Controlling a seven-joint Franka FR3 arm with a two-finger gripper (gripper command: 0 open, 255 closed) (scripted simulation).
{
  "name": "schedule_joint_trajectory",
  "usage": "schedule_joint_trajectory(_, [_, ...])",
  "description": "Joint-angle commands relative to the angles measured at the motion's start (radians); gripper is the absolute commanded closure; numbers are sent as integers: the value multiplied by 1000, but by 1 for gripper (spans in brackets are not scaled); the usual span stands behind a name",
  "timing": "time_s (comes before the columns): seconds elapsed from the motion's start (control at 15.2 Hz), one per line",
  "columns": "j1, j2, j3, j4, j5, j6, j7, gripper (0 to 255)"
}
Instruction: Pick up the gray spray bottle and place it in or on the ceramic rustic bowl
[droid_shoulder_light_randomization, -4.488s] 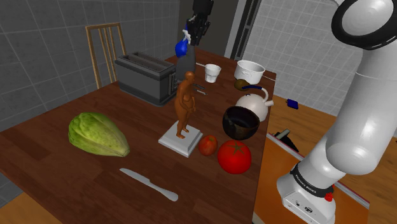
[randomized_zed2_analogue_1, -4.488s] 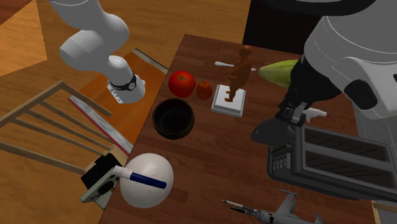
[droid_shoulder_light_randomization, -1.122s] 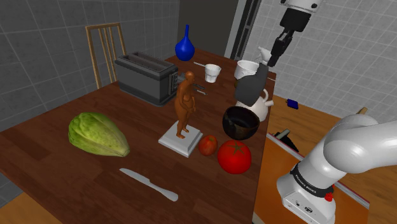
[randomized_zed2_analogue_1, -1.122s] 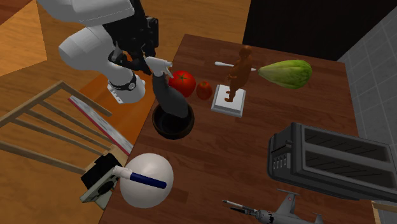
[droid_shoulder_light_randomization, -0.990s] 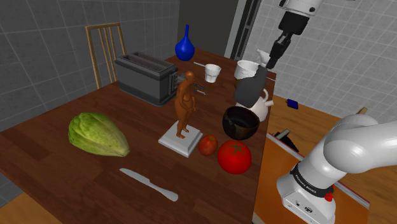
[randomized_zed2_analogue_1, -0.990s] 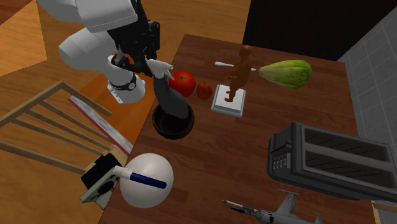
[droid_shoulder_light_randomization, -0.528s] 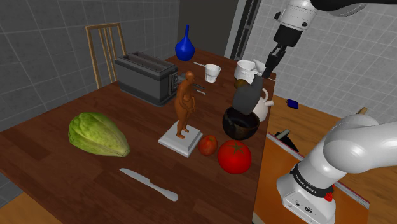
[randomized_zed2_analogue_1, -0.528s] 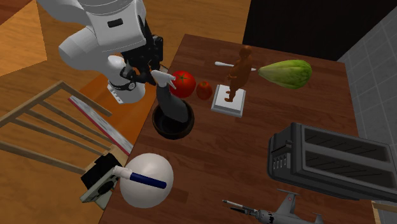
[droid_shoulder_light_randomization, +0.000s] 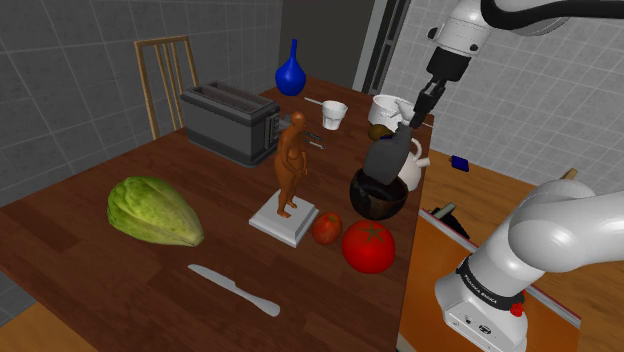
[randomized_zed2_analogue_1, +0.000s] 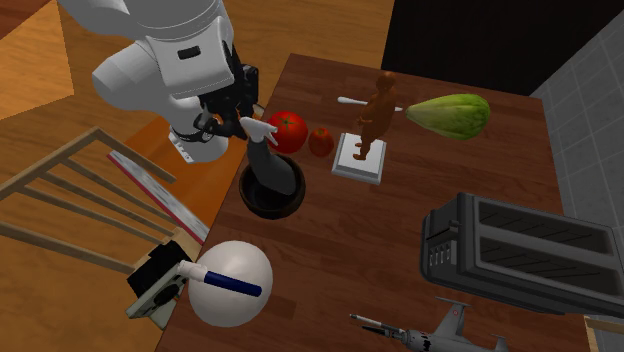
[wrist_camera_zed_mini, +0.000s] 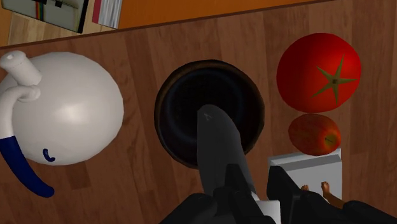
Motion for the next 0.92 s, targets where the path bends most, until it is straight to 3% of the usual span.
schedule_joint_trajectory(0.0, [0,0,0,0,0,0,0,255])
schedule_joint_trajectory(0.07, [0,0,0,0,0,0,0,0])
schedule_joint_trajectory(0.4, [0,0,0,0,0,0,0,0])
schedule_joint_trajectory(0.66, [-1,15,-5,137,-3,-122,0,0])
schedule_joint_trajectory(0.86, [-1,15,-5,137,-3,-122,0,0])
